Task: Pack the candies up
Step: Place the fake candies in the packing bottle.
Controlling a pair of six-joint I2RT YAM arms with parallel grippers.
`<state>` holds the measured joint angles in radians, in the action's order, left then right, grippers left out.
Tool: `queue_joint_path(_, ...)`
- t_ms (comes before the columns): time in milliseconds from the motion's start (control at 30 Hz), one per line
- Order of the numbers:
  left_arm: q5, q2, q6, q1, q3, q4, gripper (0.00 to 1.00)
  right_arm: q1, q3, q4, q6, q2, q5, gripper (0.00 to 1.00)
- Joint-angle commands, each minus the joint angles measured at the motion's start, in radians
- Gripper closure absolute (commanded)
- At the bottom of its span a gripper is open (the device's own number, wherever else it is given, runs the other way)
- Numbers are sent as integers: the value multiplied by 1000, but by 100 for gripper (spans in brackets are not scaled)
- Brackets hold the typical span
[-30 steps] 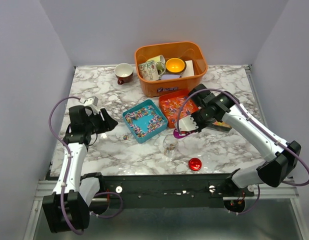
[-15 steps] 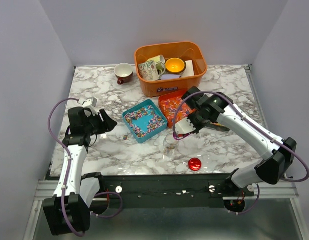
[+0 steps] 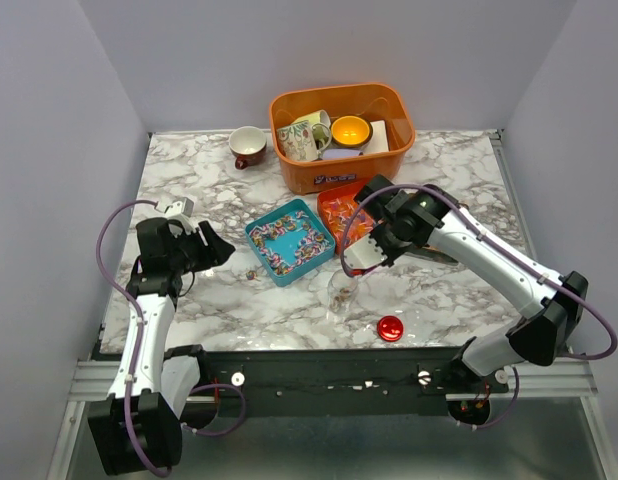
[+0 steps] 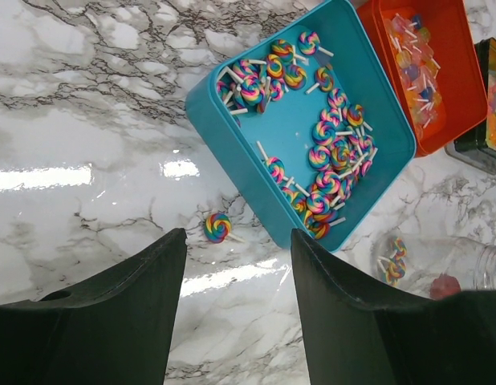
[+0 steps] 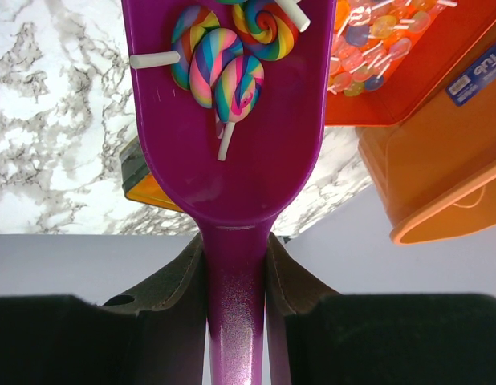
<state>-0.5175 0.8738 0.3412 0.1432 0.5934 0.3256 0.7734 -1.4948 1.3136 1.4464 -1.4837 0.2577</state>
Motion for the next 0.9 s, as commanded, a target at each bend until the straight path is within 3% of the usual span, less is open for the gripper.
queue_joint_path(0, -27, -22, 9, 9, -15, -30, 36, 53, -28, 59, -18, -16, 78, 99)
queue_joint_path(867, -27, -38, 25, 19, -9, -34, 35, 168, -25, 107, -66, -30, 247, 99)
